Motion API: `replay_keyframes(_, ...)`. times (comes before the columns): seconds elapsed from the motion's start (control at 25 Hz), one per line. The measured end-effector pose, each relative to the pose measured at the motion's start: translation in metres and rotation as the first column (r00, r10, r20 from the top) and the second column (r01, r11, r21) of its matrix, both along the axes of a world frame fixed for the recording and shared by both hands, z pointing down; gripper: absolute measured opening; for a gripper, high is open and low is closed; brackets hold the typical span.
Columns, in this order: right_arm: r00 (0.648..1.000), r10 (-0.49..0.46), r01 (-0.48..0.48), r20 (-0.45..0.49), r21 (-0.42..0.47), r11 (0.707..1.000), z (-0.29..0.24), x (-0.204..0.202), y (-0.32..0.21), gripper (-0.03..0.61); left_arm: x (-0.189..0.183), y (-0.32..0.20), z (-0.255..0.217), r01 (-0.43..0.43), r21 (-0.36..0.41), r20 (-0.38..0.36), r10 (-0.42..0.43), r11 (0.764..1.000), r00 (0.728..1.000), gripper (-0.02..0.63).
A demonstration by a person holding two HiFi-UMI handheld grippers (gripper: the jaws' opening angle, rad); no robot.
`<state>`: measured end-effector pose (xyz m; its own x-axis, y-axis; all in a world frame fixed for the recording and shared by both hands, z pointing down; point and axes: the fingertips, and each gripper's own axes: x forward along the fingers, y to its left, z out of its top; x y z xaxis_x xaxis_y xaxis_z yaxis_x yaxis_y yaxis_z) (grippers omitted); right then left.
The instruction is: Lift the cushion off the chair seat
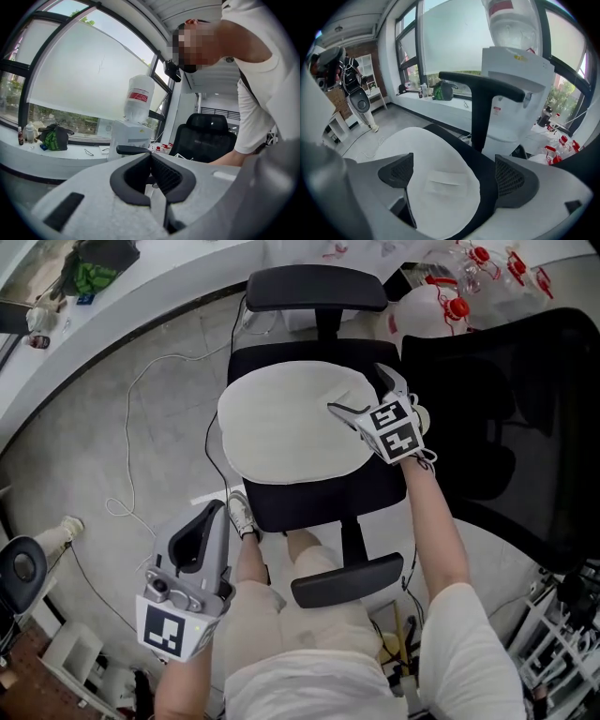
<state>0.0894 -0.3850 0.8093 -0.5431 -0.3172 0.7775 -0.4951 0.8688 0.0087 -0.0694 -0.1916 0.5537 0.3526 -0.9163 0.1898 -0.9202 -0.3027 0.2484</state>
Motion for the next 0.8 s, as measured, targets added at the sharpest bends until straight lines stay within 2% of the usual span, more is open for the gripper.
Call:
replay_keyframes(0.12,0.999,-0.03,0.029,-0.045,-0.038,0.999,0.027,-0.001,-0.01,0.518,0.005,-0.008,0.003,0.004,0.012,-0.015,-0.003,1.0,1.0,0.015)
replay_keyframes(0.4,0.984,-0.083,0.06,-0.156,-0.145,0.988,0.083,0.011,-0.047,0.52,0.008,-0.003,0.021,0.009,-0.057,-0.011,-0.009,0.998,1.0,0.015)
replay_keyframes(0.56,0.965,-0.127,0.079,-0.231,-0.206,0.975,0.11,0.025,-0.045,0.518,0.008,0.003,0.025,0.017,-0.072,-0.005,-0.018,0.997,1.0,0.015)
replay_keyframes(0.8,0.964,-0.063,-0.021,-0.26,-0.307,0.951,0.143,0.038,-0.045,0.507,0.013,-0.003,0.014,0.044,-0.039,-0.058,-0.046,0.998,0.997,0.015)
